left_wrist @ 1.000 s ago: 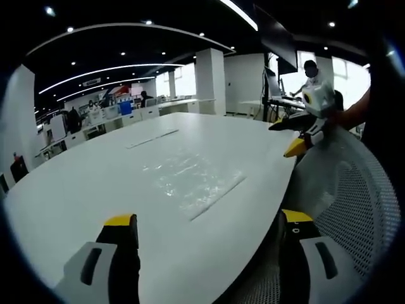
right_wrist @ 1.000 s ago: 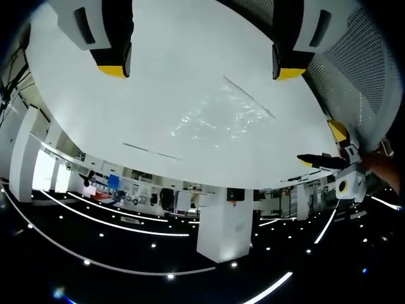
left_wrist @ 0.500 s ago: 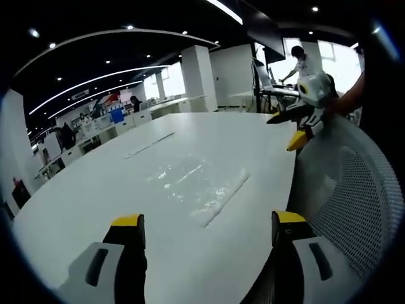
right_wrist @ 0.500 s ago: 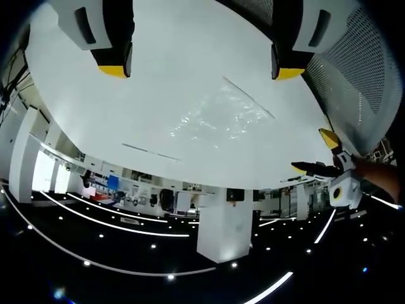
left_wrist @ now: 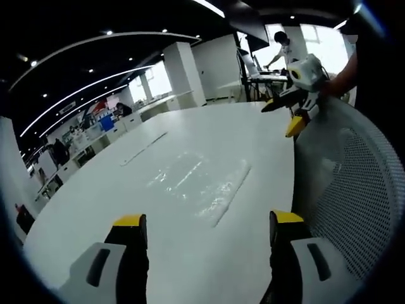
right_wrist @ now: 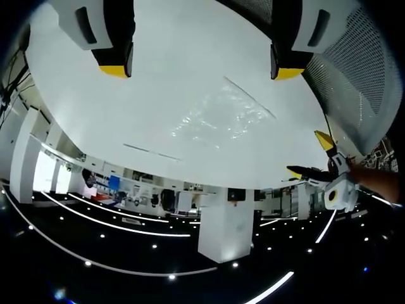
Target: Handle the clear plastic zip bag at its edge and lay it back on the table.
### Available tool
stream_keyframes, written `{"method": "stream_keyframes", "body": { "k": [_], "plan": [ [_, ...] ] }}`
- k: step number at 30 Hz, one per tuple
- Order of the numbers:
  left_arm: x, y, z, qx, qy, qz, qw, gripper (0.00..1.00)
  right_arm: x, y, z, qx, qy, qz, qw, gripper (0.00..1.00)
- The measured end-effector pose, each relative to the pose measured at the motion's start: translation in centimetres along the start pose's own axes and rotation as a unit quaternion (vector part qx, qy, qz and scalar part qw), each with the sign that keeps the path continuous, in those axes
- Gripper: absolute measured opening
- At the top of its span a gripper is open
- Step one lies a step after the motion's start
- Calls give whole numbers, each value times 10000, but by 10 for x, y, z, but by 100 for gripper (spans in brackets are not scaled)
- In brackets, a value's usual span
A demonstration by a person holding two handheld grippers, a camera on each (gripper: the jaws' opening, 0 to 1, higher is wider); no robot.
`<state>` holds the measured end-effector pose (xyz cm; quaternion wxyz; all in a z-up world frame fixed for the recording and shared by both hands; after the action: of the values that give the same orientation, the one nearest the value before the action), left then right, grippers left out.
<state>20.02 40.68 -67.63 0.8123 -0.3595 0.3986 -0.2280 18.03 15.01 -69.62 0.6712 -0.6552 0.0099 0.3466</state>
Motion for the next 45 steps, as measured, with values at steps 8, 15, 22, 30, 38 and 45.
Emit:
{"method": "stream_keyframes", "body": {
  "k": [8,15,22,30,38,45],
  "plan": [
    [7,-4,4,286,117,65,9995,75,-1,-1,0,5,26,-20,10000,90],
    [17,-8,6,597,289,88,9978,73,-1,-1,0,14,25,-15,10000,90],
    [25,-3,10,942,446,158,9944,72,-1,-1,-1,35,44,-17,10000,90],
    [34,3,10,1253,587,271,9900,70,0,1,-4,37,71,9,10000,89],
    [45,3,11,1342,717,320,9878,64,0,3,-6,33,91,9,10000,89],
    [53,7,10,1478,927,433,9837,59,0,3,-5,30,65,32,10000,88]
  ]
}}
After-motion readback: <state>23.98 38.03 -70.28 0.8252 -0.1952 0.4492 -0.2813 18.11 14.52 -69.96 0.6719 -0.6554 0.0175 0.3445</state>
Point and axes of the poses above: the point that each gripper's makers call its tool centre point, and the gripper's own axes: x roughly forward along the fingers, z roughly to its left, y roughly out of its underside, the point moved 1 cm from there along -x, roughly backward along the fingers, and after that the axes turned 14 degrees about x, right-handed, at the moved point
